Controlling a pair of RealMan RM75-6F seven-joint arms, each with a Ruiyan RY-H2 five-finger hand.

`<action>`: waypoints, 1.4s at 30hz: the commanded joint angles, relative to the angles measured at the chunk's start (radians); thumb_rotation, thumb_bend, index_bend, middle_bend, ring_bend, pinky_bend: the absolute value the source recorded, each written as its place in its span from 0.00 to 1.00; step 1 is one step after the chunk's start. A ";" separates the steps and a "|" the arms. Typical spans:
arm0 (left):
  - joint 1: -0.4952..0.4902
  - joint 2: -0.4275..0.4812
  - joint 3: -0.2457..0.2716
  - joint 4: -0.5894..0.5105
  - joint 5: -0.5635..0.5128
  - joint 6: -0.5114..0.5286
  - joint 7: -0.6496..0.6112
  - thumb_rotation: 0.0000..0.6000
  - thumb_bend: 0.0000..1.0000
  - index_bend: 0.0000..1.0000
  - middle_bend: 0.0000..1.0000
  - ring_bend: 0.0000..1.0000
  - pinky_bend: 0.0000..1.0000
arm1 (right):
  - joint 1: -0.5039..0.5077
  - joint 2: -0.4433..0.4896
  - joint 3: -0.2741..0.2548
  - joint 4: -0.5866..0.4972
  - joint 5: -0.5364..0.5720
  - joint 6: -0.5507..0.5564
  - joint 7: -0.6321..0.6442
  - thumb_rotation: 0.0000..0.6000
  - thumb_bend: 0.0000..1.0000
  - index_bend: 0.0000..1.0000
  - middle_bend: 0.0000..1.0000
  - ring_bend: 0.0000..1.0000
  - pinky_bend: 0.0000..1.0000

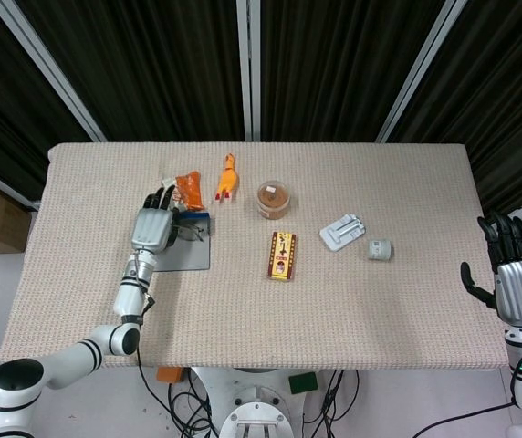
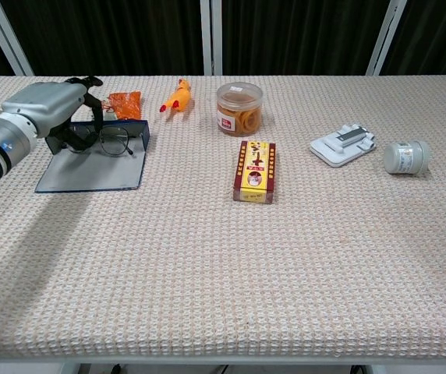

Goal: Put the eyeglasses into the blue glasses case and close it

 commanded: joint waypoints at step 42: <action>0.173 0.166 0.199 -0.322 0.140 0.126 0.043 0.46 0.21 0.34 0.00 0.00 0.13 | -0.005 -0.017 -0.013 0.009 -0.009 -0.001 -0.006 0.97 0.49 0.00 0.00 0.00 0.00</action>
